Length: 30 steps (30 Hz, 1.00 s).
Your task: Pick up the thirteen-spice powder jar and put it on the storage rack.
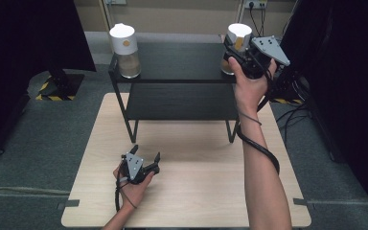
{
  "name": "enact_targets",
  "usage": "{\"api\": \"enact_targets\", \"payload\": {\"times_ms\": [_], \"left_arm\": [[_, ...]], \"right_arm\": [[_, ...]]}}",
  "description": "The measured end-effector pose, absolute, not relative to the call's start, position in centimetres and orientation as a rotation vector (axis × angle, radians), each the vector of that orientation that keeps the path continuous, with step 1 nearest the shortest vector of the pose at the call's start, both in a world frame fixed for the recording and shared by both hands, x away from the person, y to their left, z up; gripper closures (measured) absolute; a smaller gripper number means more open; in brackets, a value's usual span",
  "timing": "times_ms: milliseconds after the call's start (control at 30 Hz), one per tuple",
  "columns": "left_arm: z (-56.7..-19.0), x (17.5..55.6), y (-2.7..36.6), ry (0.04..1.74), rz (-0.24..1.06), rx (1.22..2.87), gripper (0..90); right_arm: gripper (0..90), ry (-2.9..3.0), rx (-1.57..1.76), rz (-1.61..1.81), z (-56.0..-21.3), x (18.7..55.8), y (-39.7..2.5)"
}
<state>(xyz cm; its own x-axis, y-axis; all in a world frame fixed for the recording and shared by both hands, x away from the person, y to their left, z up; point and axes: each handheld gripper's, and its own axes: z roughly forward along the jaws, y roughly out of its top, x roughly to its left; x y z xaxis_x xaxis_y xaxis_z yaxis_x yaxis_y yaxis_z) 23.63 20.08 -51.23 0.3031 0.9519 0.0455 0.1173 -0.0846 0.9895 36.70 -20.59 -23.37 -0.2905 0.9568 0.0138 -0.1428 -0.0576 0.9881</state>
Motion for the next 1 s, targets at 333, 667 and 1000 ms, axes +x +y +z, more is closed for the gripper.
{"api": "enact_targets", "payload": {"times_ms": [333, 667, 1000], "left_arm": [[-51.2, 23.7, 20.1, 1.037, 0.961, 1.483, 12.4], [-51.2, 23.7, 20.1, 1.034, 0.963, 1.485, 12.4], [-51.2, 23.6, 20.0, 1.035, 0.964, 1.489, 12.4]], "right_arm": [[19.6, 1.275, 0.985, 1.523, -23.3, 36.5, -20.4], [8.2, 1.330, 0.997, 1.528, -22.8, 35.7, -21.4], [7.6, 1.374, 0.982, 1.555, -23.3, 34.4, -23.1]]}}
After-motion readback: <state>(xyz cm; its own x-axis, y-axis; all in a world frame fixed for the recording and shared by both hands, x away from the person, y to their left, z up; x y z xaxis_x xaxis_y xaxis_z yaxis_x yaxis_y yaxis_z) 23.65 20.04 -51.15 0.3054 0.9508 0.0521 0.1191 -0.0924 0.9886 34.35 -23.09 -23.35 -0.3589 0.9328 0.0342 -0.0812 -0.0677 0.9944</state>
